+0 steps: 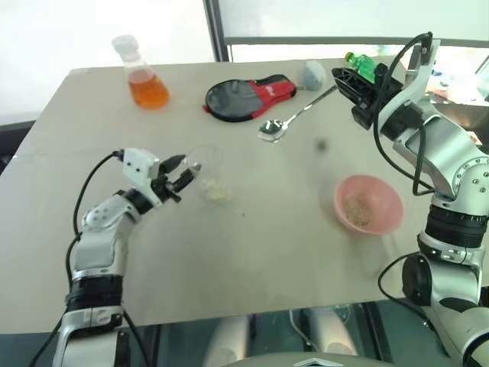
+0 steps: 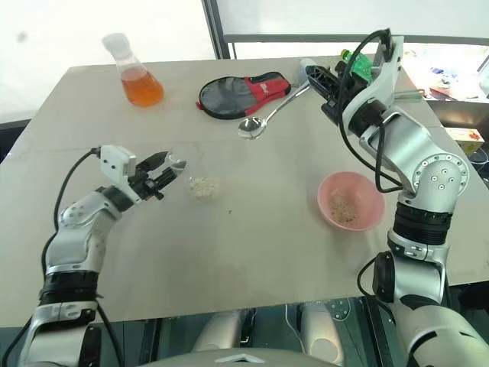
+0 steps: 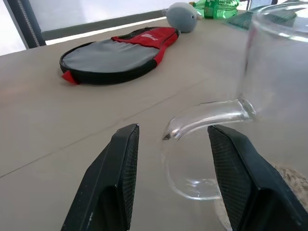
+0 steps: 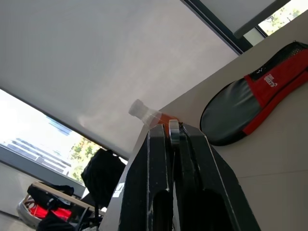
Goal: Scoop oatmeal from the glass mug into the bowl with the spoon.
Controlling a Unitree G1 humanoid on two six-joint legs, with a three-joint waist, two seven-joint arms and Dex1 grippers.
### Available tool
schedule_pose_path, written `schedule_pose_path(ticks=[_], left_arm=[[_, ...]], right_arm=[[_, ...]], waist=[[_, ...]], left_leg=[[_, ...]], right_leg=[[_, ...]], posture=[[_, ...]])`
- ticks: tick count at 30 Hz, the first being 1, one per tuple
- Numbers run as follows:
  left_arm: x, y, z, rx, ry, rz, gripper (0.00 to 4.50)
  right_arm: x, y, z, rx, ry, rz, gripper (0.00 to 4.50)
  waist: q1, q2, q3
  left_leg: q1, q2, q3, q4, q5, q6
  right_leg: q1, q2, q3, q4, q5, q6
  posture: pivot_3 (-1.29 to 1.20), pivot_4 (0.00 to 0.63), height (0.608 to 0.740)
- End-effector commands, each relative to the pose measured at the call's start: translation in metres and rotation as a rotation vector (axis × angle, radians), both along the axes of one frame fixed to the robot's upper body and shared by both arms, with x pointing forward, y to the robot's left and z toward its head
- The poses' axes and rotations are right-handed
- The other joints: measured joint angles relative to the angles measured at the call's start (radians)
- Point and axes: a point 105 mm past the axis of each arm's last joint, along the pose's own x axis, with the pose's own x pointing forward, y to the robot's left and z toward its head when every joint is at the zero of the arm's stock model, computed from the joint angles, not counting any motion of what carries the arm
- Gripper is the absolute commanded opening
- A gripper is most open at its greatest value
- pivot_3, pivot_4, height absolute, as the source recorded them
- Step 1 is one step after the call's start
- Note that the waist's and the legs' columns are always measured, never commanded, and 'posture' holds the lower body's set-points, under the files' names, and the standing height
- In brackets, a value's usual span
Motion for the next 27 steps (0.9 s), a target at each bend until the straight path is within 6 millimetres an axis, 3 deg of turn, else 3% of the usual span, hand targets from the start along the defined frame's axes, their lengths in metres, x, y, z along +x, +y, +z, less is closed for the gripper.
schedule_pose_path(ticks=[1,8,11,14,21,27], left_arm=[[0.007,-0.002,0.01,0.011,-0.053,0.005,2.32],[0.018,-0.017,0.009,-0.008,-0.055,-0.026,2.32],[0.02,-0.02,0.012,-0.039,-0.062,-0.029,1.48],[0.02,-0.022,0.011,-0.035,-0.057,-0.037,0.02],[0.024,-0.038,0.014,-0.033,-0.058,-0.065,0.02],[0.041,-0.081,0.037,-0.024,-0.083,-0.144,0.02]], right_arm=[[-0.01,-0.001,0.011,0.005,-0.061,-0.004,0.0],[-0.009,-0.004,0.007,0.003,-0.06,-0.024,0.0],[-0.008,-0.005,0.006,0.0,-0.059,-0.03,0.0],[-0.008,-0.006,0.008,-0.006,-0.067,-0.034,0.0],[-0.014,0.0,0.019,-0.018,-0.116,-0.012,0.0],[-0.03,0.031,0.04,-0.159,-0.263,0.123,0.0]], waist=[[-0.001,0.0,0.0],[-0.002,0.0,0.0],[-0.002,0.0,0.0],[-0.002,0.0,0.0],[-0.001,0.0,0.0],[0.001,0.0,0.0]], left_leg=[[0.0,0.0,0.0,0.0,0.0,0.0],[0.0,0.0,0.0,0.0,0.0,0.0],[0.0,0.0,0.0,0.0,0.0,0.0],[0.0,0.0,0.0,0.0,0.0,0.0],[0.0,0.0,0.0,0.0,0.0,0.0],[-0.001,-0.001,-0.001,0.001,0.0,0.0]], right_leg=[[0.0,0.0,0.0,0.0,0.0,0.0],[0.0,0.0,0.0,0.0,0.0,0.0],[0.0,0.0,0.0,0.0,0.0,0.0],[0.0,0.0,0.0,0.0,0.0,0.0],[0.0,0.0,0.0,0.0,0.0,0.0],[0.0,0.0,0.0,0.0,0.0,0.0]], posture=[[0.0,0.15,0.74],[0.0,0.15,0.74],[0.0,0.15,0.74],[0.0,0.15,0.74],[0.0,0.15,0.74],[0.0,0.15,0.74]])
